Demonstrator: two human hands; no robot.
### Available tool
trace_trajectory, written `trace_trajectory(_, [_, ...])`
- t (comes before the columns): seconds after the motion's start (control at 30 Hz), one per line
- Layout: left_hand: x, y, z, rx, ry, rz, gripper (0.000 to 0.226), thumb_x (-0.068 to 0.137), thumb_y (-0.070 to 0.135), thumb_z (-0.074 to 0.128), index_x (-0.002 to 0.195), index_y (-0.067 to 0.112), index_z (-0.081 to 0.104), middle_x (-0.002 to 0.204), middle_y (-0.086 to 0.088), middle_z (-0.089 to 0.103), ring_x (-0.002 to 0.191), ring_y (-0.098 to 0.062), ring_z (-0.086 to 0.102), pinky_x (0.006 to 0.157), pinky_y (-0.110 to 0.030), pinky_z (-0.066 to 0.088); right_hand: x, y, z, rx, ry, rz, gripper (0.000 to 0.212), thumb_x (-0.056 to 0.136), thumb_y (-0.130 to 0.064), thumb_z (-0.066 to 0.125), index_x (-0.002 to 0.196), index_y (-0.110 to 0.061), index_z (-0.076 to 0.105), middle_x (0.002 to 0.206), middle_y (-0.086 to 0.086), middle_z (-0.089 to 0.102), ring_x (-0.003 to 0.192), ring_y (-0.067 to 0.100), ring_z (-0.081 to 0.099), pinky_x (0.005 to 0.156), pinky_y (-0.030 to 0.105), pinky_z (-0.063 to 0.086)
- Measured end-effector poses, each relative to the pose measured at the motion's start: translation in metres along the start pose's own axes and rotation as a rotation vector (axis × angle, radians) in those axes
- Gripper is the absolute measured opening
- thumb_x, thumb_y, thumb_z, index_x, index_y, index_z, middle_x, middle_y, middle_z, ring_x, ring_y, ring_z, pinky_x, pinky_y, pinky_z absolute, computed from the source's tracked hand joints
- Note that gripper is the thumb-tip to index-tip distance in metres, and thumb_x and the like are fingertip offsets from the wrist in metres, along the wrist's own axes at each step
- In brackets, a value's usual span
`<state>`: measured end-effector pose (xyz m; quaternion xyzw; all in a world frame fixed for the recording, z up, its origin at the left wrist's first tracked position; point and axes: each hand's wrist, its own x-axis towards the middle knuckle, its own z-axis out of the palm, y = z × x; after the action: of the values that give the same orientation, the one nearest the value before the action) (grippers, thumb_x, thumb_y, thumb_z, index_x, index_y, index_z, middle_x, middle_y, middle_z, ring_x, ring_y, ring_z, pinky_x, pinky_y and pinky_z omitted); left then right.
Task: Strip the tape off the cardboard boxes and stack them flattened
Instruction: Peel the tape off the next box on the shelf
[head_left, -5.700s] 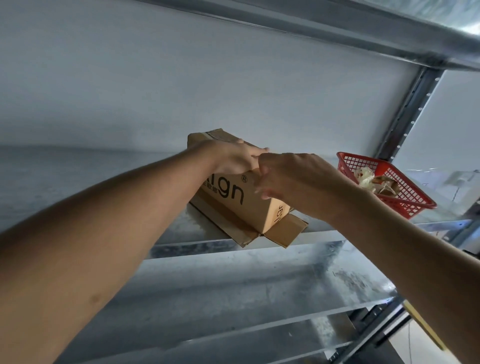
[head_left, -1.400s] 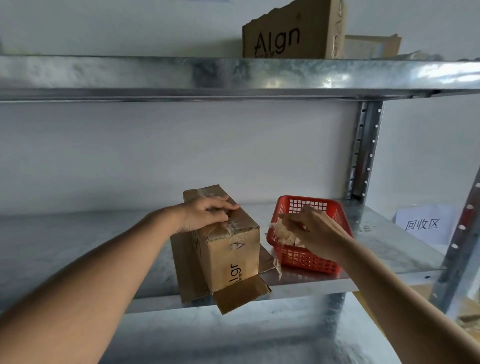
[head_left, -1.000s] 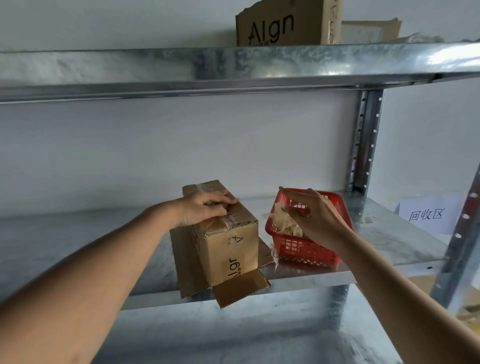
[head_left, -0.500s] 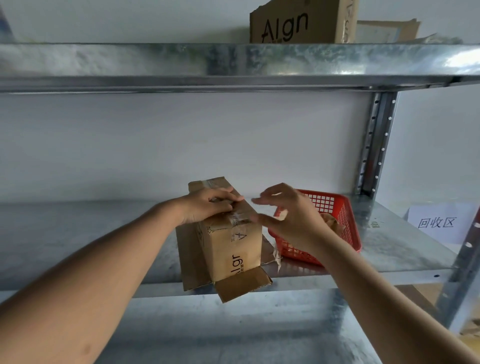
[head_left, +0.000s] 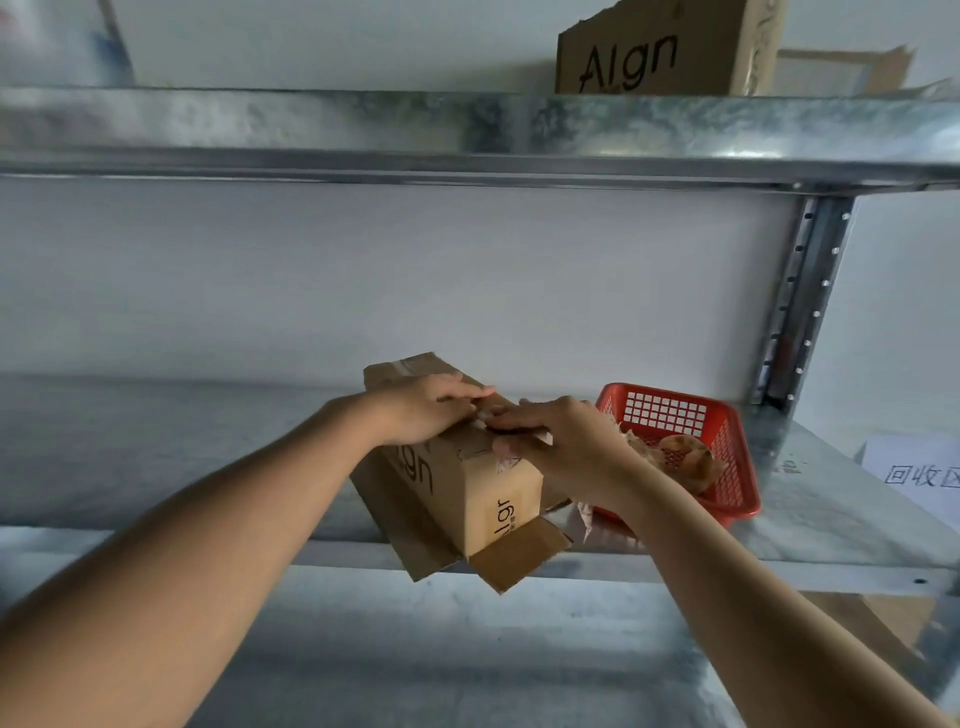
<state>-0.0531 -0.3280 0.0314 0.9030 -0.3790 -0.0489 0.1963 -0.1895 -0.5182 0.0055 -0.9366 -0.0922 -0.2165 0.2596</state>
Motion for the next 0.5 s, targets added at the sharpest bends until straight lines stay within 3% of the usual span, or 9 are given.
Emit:
trace_trajectory(0.07, [-0.007,-0.002,-0.007,0.114,-0.010,-0.064,0.041,0.107,0.056,0.034,0.148,0.063,0.036,0.171,0.008,0.021,0.157,-0.025,0.020,0.122,-0.043,0.021,0.001,-0.006,0.002,0.109,-0.053,0.059,0.025,0.099,-0.043,0.064,0.121,-0.042,0.074,0.122,-0.013,0.074,0.122,0.003,0.057,0.079,0.005,0.042])
trace_trajectory(0.13, [-0.013,-0.001,-0.012,0.220,-0.018,-0.140,0.045,0.106,0.062,0.028,0.151,0.063,0.029,0.170,0.006,0.021,0.155,-0.027,0.024,0.117,-0.040,0.026,0.005,-0.015,0.008,0.103,-0.022,0.085,0.028,0.096,-0.051,0.063,0.118,-0.041,0.075,0.114,-0.012,0.076,0.112,0.008,0.063,0.079,0.019,0.048])
trace_trajectory(0.27, [-0.026,0.002,-0.016,0.346,-0.030,-0.241,0.054,0.104,0.067,0.017,0.157,0.057,0.018,0.171,-0.001,0.021,0.154,-0.028,0.026,0.115,-0.041,0.029,0.027,-0.039,0.007,-0.164,-0.001,0.120,0.021,0.099,-0.034,0.063,0.111,-0.032,0.080,0.102,-0.001,0.077,0.092,0.019,0.069,0.078,0.040,0.060])
trace_trajectory(0.37, [-0.031,0.000,-0.016,0.473,-0.009,-0.245,0.060,0.103,0.068,0.012,0.161,0.050,0.014,0.167,-0.008,0.030,0.148,-0.031,0.038,0.114,-0.046,0.036,0.037,-0.050,0.003,-0.334,-0.037,0.135,0.016,0.100,-0.030,0.067,0.108,-0.024,0.079,0.102,0.002,0.074,0.094,0.022,0.067,0.079,0.040,0.061])
trace_trajectory(0.5, [-0.032,-0.003,-0.013,0.492,0.010,-0.217,0.063,0.103,0.069,0.011,0.161,0.047,0.016,0.165,-0.014,0.032,0.135,-0.033,0.051,0.094,-0.044,0.044,0.041,-0.064,0.004,-0.482,-0.061,0.117,0.013,0.102,-0.022,0.064,0.109,-0.018,0.074,0.102,0.005,0.069,0.090,0.024,0.067,0.073,0.037,0.059])
